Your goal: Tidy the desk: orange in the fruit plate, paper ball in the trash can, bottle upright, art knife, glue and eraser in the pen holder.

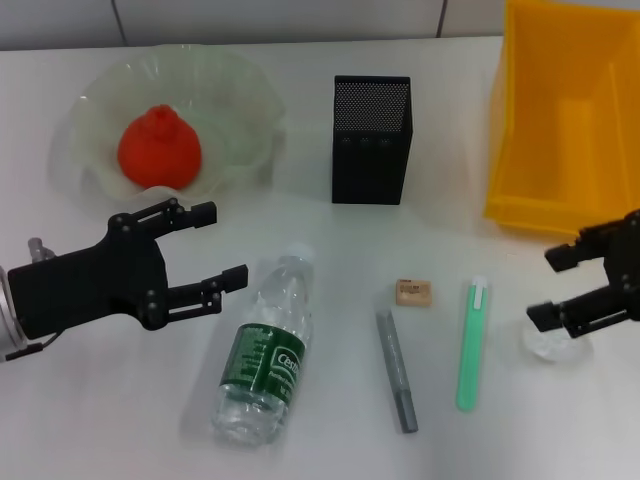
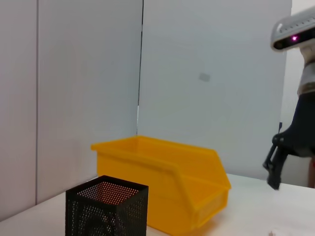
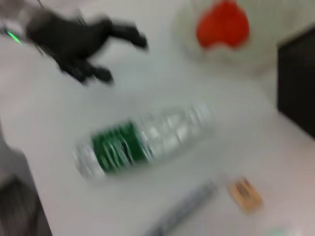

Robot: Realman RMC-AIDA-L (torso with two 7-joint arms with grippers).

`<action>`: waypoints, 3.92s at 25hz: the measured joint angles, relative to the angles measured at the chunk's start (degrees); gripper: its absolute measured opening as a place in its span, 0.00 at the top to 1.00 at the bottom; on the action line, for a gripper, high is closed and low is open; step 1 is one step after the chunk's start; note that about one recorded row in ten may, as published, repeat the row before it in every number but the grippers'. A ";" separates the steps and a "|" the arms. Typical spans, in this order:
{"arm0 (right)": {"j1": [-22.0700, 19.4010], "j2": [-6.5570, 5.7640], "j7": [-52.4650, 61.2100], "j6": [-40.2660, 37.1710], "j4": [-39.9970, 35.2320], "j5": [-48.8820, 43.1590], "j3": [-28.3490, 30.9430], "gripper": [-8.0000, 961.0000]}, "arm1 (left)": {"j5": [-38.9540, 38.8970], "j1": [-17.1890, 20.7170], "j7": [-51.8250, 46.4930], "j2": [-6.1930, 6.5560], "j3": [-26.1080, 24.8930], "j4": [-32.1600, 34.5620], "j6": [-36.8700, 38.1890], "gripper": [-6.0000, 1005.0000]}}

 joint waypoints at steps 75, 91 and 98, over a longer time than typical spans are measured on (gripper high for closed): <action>-13.75 0.09 -20.84 29.98 9.77 28.53 -5.48 0.11 | -2.63 2.41 -22.17 -0.70 8.42 15.92 1.31 0.19; -19.79 -0.26 -70.82 16.86 42.09 38.60 -4.74 0.11 | 9.21 16.79 -66.40 -0.27 41.50 54.85 -27.69 0.19; -19.71 -0.36 -75.18 16.69 47.48 38.49 -2.74 0.11 | 32.38 11.55 -91.45 -0.53 53.67 58.91 -35.26 0.19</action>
